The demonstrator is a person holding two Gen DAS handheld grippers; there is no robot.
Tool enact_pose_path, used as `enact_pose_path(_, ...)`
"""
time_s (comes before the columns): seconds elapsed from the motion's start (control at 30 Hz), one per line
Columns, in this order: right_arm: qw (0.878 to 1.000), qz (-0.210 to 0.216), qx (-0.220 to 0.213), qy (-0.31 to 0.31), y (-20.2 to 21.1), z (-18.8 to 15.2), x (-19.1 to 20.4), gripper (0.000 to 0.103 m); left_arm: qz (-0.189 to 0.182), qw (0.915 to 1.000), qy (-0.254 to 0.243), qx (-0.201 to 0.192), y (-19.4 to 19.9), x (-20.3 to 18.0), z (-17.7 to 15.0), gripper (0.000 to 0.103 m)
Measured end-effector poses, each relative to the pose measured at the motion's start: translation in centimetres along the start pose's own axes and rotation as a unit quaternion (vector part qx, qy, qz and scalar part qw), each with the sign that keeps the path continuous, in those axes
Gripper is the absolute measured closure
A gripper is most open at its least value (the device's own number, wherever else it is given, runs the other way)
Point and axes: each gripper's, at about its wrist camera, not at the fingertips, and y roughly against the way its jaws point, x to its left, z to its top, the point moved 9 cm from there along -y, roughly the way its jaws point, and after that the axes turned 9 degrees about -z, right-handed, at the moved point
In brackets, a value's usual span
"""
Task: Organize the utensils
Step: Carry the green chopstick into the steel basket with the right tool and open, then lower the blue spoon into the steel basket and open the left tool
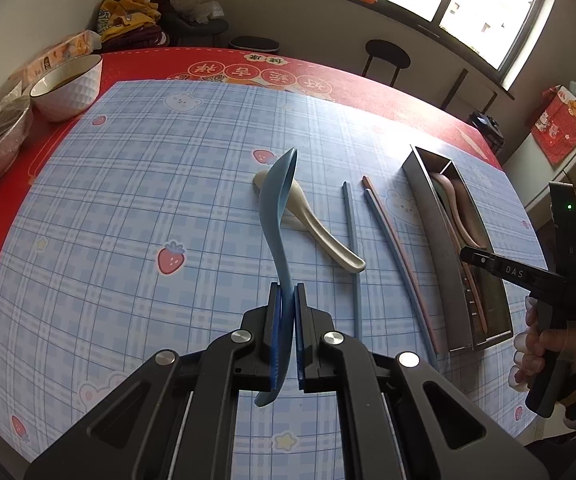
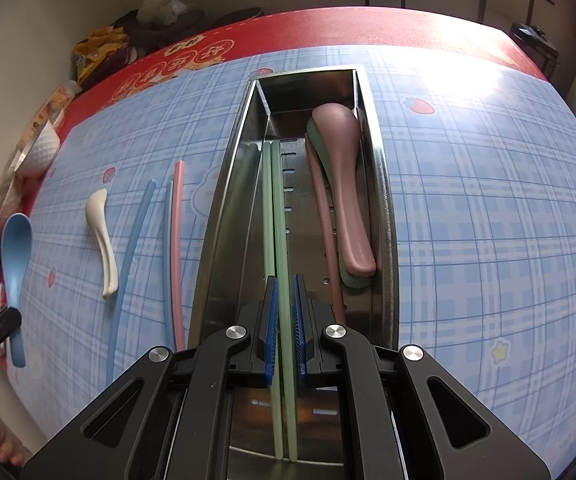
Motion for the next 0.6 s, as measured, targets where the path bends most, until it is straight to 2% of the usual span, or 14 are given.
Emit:
enact_pose_path(0.33,0.998,0.016,-0.031,-0.042,3.8,0.1,-3.0,0.095,-0.029,0.9989,-0.028,0.023,-1.9,-4.0,1.3,0.097)
enact_pose_path(0.6,0.995,0.012,-0.039,-0.090,4.9,-0.2,-7.4,0.094,-0.058,0.9963,-0.052,0.037,-3.7,-8.7,2.5,0.097)
